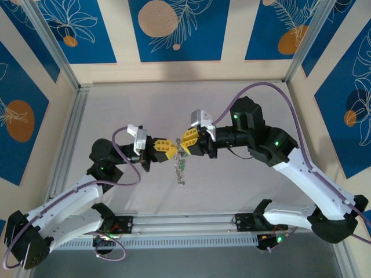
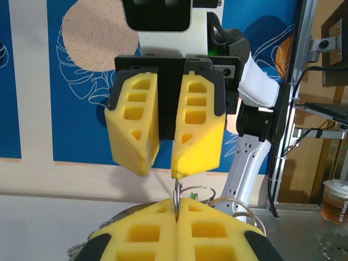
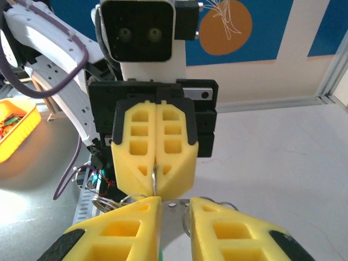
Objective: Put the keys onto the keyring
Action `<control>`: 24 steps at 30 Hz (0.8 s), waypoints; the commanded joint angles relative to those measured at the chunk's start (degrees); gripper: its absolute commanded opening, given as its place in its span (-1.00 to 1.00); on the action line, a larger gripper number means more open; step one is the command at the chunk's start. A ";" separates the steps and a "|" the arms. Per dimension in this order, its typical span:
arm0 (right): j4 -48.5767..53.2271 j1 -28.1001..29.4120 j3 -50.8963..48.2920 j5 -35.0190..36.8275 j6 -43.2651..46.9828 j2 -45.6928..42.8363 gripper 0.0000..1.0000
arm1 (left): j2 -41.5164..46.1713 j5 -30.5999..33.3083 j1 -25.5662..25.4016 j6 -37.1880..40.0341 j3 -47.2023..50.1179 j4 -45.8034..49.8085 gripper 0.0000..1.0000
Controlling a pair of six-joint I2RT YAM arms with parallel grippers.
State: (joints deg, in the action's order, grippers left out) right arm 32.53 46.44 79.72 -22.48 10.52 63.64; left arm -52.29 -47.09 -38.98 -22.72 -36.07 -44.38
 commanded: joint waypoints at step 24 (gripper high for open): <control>-11.39 -2.36 -6.75 -3.47 -1.29 -0.58 -0.57 | -6.00 -0.81 3.15 -9.17 -1.55 -20.48 -1.00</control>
State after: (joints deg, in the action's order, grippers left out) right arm 21.17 44.49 74.17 -25.54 9.98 64.25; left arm -59.02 -47.62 -36.38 -30.39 -35.73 -57.56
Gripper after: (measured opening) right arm 0.217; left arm 0.041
